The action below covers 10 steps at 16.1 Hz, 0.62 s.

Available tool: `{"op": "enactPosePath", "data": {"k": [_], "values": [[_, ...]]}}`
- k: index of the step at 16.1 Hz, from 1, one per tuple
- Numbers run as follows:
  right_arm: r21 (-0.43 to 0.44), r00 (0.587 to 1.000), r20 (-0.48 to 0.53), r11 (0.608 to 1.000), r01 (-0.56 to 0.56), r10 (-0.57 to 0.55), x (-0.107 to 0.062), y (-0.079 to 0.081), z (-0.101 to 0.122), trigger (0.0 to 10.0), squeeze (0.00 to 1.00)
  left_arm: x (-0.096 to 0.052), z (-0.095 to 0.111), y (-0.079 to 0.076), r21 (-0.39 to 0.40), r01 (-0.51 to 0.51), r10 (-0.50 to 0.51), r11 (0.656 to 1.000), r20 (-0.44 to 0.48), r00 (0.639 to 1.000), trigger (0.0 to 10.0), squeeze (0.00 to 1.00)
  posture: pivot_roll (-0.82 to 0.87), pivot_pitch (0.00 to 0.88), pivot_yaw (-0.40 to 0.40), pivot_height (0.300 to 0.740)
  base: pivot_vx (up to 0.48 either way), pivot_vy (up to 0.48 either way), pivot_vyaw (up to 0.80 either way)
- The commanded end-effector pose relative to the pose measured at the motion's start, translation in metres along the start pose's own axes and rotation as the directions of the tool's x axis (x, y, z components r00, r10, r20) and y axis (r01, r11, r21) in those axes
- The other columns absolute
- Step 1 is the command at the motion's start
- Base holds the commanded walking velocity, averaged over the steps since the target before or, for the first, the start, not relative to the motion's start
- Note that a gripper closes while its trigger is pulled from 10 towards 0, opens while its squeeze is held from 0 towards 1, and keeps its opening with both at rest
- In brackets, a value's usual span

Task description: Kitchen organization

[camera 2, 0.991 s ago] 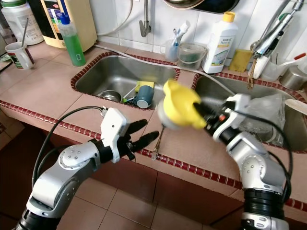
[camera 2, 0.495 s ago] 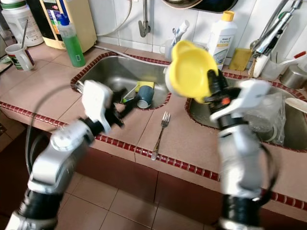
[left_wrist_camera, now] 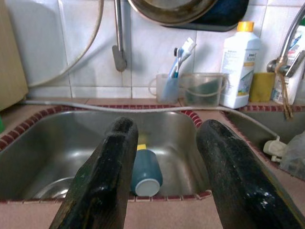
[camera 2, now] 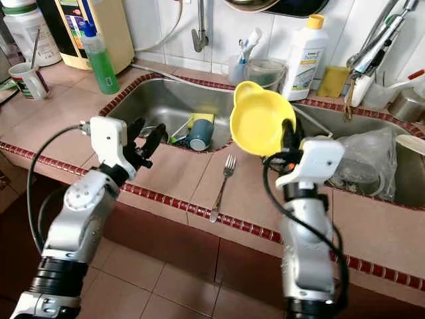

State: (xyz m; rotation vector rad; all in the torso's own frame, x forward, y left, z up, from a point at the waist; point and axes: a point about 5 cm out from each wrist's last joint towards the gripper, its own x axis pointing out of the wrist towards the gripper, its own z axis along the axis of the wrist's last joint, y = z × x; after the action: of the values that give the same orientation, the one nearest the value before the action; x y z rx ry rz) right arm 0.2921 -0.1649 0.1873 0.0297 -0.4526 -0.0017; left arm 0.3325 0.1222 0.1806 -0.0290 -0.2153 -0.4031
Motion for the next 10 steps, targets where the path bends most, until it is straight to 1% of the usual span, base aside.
{"op": "enactPosePath", "data": {"k": [1,2,3,4,6,8,10], "values": [[-0.022,1.000,0.013,1.000,-0.008,0.008,-0.0002,0.0036,-0.0011,10.0,0.00,-0.0014,-0.0036,0.0024,-0.003,-0.015,0.015,1.000,-0.002,1.000,10.0,0.00,-0.07,0.003,0.044,0.740,0.000,0.000,0.00],[-0.029,1.000,0.011,1.000,-0.009,0.009,0.0002,0.0052,-0.0030,10.0,0.00,-0.0006,-0.0051,0.0016,-0.031,-0.002,0.002,1.000,-0.007,1.000,10.0,0.00,-0.07,0.003,0.048,0.740,0.000,0.000,0.00],[-0.034,1.000,0.011,0.999,-0.012,0.012,-0.0003,0.0062,-0.0036,10.0,0.00,0.0000,-0.0055,0.0026,-0.037,-0.002,0.002,0.999,-0.005,1.000,10.0,0.00,-0.07,0.006,0.050,0.740,0.000,0.300,0.00],[-0.039,1.000,0.008,0.999,-0.016,0.016,-0.0008,0.0069,-0.0047,10.0,0.00,0.0007,-0.0054,0.0038,-0.042,-0.006,0.006,0.999,-0.005,1.000,10.0,0.00,-0.07,0.005,0.052,0.740,0.000,0.446,0.00],[-0.038,1.000,0.007,0.999,-0.023,0.023,-0.0020,0.0083,-0.0065,10.0,0.00,0.0019,-0.0051,0.0047,-0.022,-0.001,0.001,1.000,0.000,1.000,10.0,0.00,-0.07,0.007,0.054,0.740,0.000,0.480,0.00],[-0.032,1.000,0.000,0.999,-0.025,0.025,-0.0020,0.0092,-0.0084,10.0,0.00,0.0027,-0.0058,0.0028,-0.025,0.004,-0.004,1.000,0.000,1.000,10.0,0.00,-0.07,0.008,0.056,0.740,0.000,0.459,0.00],[-0.013,1.000,-0.008,1.000,-0.016,0.016,-0.0006,0.0089,-0.0098,10.0,0.00,0.0025,-0.0068,0.0010,-0.025,0.009,-0.009,1.000,-0.002,1.000,10.0,0.00,-0.07,0.008,0.054,0.740,0.000,0.296,-0.80]]}}
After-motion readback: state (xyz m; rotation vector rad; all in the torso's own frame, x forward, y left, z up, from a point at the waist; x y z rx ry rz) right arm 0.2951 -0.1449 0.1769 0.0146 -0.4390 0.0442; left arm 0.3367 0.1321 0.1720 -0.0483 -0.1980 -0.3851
